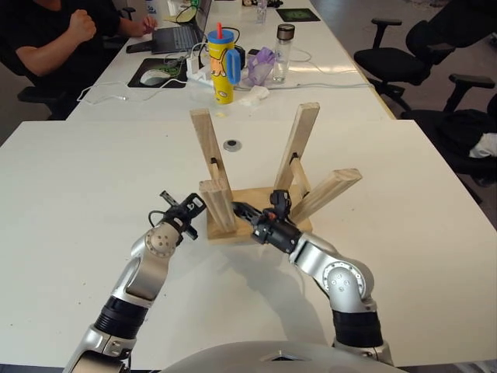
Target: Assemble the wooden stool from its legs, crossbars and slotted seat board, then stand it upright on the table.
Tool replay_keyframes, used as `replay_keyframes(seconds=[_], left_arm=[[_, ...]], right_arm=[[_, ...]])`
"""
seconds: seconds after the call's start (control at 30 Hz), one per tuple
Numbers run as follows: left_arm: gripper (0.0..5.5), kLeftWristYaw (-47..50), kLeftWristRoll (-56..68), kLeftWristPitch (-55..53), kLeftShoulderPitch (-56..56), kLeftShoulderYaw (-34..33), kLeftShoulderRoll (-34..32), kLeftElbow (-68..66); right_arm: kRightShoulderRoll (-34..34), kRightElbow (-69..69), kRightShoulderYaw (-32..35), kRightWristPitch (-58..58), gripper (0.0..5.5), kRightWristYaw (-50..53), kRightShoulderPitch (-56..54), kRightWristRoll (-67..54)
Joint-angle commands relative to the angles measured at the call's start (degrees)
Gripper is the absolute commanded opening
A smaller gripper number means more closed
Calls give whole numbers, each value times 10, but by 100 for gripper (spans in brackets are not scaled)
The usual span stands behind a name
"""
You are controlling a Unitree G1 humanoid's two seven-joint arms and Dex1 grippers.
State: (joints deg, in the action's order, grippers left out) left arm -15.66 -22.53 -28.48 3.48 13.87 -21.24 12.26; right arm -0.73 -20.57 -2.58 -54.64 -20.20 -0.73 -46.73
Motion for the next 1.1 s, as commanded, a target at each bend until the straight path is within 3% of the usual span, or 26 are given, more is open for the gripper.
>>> replay_keyframes(seconds=[0.03,0.1,0.2,0.3,0.4,0.5,0.7,0.93,1.1], left_arm=[[1,7,19,-19,-73,-31,16,84],[1,8,20,-36,-113,-45,16,126],[1,11,11,-58,-165,-68,10,184],[1,-14,14,-68,-215,-63,-8,218],[1,-37,17,-77,-218,-36,-17,211],[1,-56,14,-88,-207,-13,-27,195],[1,-92,17,-102,-154,20,-43,148],[1,-133,31,-92,-139,67,-56,153],[1,-165,143,-71,-102,36,6,204]], right_arm=[[-129,-67,6,-28,0,-34,67,21],[-186,-110,24,0,0,-62,117,37],[-217,-128,37,58,0,-76,172,72],[-241,-93,22,170,0,-30,226,202],[-240,-21,24,244,0,32,212,307],[-229,10,28,275,0,45,202,335],[-204,78,3,293,0,44,114,360],[-177,61,-51,261,0,-2,92,347],[-180,-24,-79,195,0,-55,87,287]])
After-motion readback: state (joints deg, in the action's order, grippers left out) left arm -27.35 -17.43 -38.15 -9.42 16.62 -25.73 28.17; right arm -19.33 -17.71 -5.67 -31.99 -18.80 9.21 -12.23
